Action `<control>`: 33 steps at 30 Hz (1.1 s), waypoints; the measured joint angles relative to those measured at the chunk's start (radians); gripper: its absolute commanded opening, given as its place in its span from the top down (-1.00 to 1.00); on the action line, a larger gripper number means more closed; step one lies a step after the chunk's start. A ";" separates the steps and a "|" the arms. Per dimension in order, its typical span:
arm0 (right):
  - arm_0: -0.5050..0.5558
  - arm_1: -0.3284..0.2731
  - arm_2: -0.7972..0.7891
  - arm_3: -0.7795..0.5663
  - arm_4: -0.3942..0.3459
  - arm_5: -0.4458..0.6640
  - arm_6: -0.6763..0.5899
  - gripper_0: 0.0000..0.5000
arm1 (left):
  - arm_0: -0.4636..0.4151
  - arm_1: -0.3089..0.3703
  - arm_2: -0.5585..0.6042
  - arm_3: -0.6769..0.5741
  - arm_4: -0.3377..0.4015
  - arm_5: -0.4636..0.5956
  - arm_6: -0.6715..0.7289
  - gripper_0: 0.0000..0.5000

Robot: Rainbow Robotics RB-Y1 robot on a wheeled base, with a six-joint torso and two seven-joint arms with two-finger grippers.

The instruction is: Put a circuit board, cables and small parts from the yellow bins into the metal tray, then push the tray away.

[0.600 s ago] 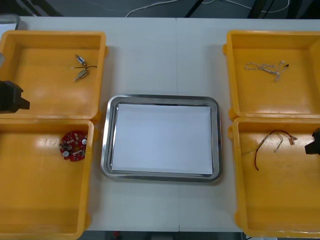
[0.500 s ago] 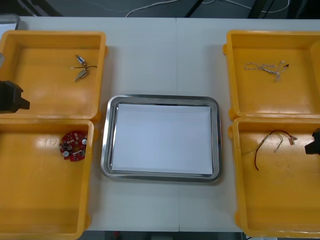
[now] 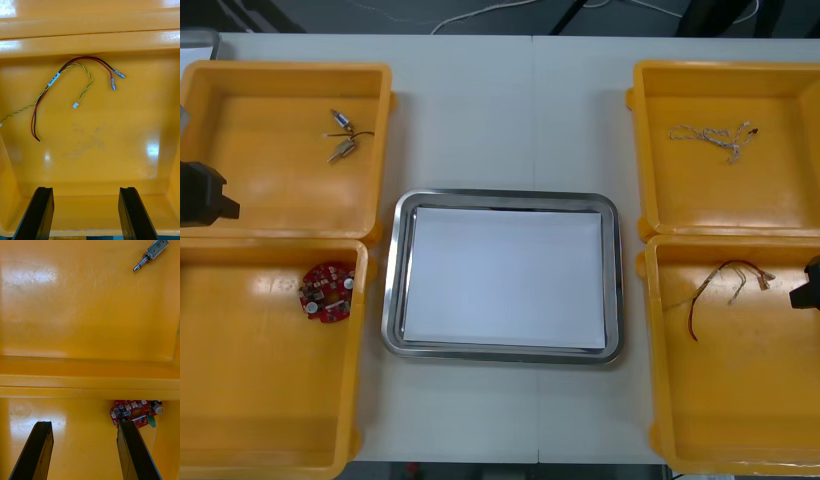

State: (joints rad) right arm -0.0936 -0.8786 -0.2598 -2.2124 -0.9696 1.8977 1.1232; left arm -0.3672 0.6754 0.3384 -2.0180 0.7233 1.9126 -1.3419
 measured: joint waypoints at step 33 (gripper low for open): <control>0.000 0.000 0.000 0.000 0.000 0.000 0.000 -1.00 | 0.000 0.000 0.000 0.000 0.000 0.000 0.000 -1.00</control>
State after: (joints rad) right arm -0.0936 -0.8786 -0.2598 -2.2125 -0.9696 1.8977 1.1232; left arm -0.3672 0.6754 0.3384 -2.0180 0.7233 1.9126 -1.3418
